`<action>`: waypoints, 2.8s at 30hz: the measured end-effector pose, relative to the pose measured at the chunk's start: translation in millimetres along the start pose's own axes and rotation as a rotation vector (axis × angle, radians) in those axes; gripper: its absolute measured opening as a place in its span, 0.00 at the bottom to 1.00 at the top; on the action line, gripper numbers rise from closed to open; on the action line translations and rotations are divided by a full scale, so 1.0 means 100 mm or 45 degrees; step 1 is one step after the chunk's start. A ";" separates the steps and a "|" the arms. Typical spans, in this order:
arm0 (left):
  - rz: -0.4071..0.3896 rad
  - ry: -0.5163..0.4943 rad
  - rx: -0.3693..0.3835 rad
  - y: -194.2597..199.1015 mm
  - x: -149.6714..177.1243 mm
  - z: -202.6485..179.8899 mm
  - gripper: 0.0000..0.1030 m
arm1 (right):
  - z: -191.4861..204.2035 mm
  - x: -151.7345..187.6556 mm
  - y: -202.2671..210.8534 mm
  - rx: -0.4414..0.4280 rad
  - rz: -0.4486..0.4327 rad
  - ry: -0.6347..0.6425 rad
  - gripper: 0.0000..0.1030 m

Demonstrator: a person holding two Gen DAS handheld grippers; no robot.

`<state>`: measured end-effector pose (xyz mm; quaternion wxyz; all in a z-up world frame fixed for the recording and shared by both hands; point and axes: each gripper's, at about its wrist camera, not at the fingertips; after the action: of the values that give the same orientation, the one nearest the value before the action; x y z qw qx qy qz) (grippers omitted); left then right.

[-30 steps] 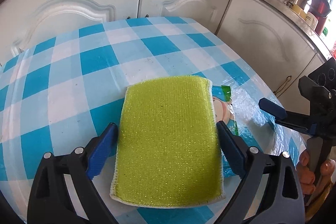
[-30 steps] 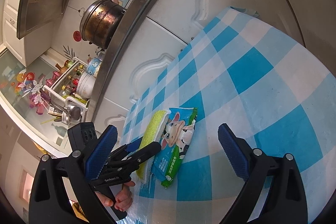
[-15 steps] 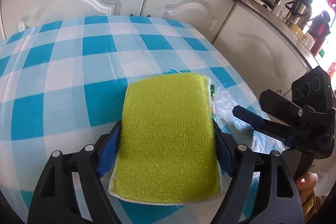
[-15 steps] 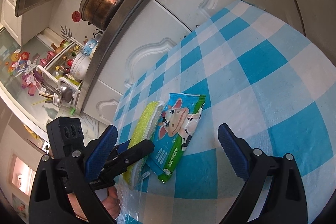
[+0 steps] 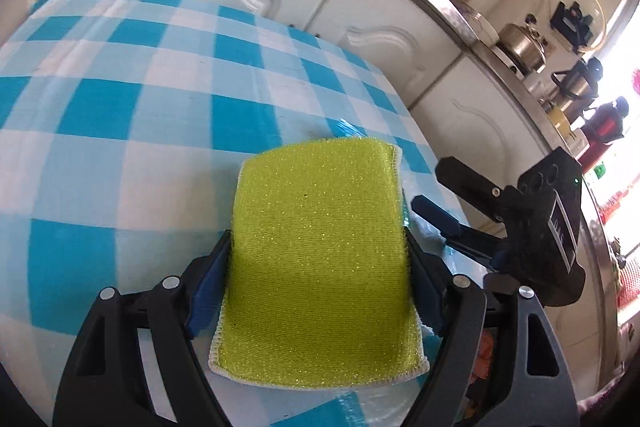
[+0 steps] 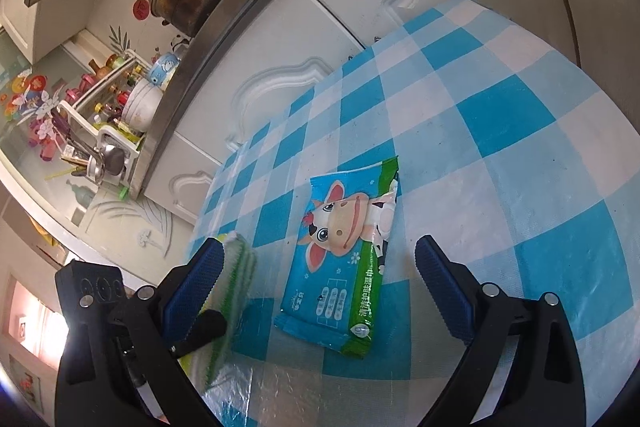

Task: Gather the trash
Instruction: 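Grasp the yellow-green sponge with the left tool while the right tool grasps the blue wipe packet, then carry the sponge and wipe packet to the red bucket and release both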

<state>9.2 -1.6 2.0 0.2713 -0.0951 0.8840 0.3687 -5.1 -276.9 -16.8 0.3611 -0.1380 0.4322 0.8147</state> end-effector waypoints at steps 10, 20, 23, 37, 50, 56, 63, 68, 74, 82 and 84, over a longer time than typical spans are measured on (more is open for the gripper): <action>-0.121 -0.031 -0.288 0.36 0.06 0.13 0.76 | 0.43 0.12 -0.26 0.312 0.036 0.310 0.83; -0.146 -0.044 -0.481 0.51 0.09 0.28 0.76 | 0.70 0.21 -0.50 0.550 0.077 0.541 0.82; -0.149 -0.053 -0.535 0.55 0.10 0.29 0.76 | 0.75 0.24 -0.51 0.593 0.063 0.595 0.63; -0.180 -0.084 -0.662 0.82 0.17 0.32 0.77 | 0.69 0.19 -0.40 0.396 0.059 0.531 0.49; -0.223 -0.050 -0.717 1.17 0.34 0.39 0.77 | 0.81 0.26 -0.29 0.158 0.040 0.467 0.49; -0.252 -0.023 -0.752 1.43 0.46 0.45 0.77 | 0.91 0.33 -0.24 0.051 0.045 0.426 0.49; -0.286 0.013 -0.795 1.74 0.60 0.55 0.77 | 1.06 0.45 -0.23 -0.015 0.069 0.414 0.49; -0.322 0.048 -0.818 1.96 0.69 0.63 0.77 | 1.23 0.60 -0.25 -0.039 0.096 0.457 0.49; -0.365 0.088 -0.833 2.18 0.80 0.73 0.77 | 1.47 0.79 -0.26 -0.078 0.137 0.519 0.49; -0.414 0.150 -0.839 2.44 0.94 0.88 0.77 | 1.78 1.07 -0.28 -0.130 0.213 0.575 0.49; -0.430 0.169 -0.839 2.52 0.99 0.93 0.77 | 1.87 1.15 -0.29 -0.149 0.236 0.586 0.49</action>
<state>-127.9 246.2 44.8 0.2252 -0.3454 0.7054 0.5766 -48.4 -62.2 13.7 0.1681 -0.3004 0.4658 0.8152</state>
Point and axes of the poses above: each gripper's, at about its wrist camera, not at the fingertips, and y roughly against the way its jaws point, z to its left, x to its underside, and after that the axes turned 9 degrees about x, right-handed
